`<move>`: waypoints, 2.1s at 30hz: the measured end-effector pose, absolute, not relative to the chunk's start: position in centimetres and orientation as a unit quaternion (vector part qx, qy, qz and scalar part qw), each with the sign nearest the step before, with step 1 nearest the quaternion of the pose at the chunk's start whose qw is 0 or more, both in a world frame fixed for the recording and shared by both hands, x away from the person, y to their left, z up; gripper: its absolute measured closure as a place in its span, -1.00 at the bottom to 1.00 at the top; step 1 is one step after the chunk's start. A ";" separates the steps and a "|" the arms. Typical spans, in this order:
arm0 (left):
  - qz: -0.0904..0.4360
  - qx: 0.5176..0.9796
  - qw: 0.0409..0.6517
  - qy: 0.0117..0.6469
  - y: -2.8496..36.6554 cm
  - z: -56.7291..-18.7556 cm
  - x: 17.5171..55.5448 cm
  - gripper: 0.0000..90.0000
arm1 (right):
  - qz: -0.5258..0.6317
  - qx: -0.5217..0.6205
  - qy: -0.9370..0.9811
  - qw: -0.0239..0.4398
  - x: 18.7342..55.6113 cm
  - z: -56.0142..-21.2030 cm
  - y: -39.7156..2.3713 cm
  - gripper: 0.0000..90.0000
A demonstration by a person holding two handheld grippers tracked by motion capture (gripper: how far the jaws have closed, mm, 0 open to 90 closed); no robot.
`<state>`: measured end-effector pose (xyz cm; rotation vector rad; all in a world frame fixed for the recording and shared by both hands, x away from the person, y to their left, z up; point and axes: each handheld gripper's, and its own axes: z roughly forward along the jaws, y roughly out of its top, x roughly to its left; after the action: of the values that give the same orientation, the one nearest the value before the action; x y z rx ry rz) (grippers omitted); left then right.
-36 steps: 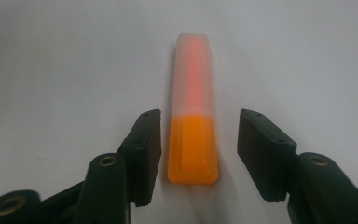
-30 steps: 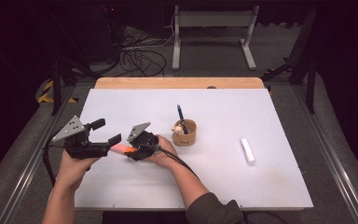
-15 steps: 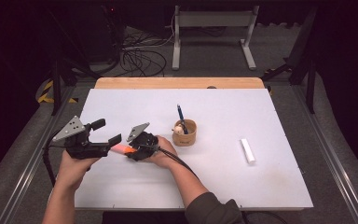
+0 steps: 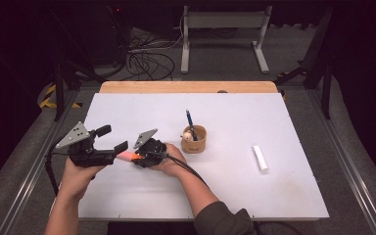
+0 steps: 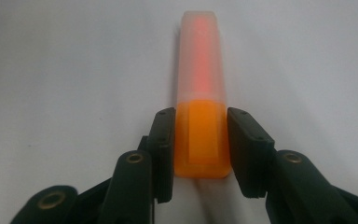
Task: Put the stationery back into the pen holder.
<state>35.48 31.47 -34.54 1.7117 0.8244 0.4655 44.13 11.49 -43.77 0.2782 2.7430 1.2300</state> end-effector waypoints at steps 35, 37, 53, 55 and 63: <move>0.213 0.766 0.533 0.290 29.3 -36.6 35.9 -0.64 | 0.439 0.168 0.882 0.041 42.1 -39.5 4.2 0.46; 0.218 0.771 0.528 0.282 28.6 -36.7 35.7 -0.61 | 0.438 0.173 0.881 0.042 41.6 -39.1 3.6 0.46; 0.266 0.804 0.488 0.211 23.9 -38.3 34.9 -0.55 | 0.458 0.200 0.865 0.040 39.6 -37.5 -1.8 0.46; 0.275 0.806 0.482 0.206 23.7 -38.4 34.9 -0.54 | 0.458 0.201 0.865 0.034 39.6 -37.5 -2.0 0.46; 0.316 0.817 0.444 0.188 23.1 -39.0 34.8 -0.51 | 0.454 0.197 0.869 0.010 39.4 -37.5 -2.3 0.46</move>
<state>34.76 23.05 -39.04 2.0271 0.4661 0.7829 39.43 -2.31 -37.54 0.6164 2.7132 1.4161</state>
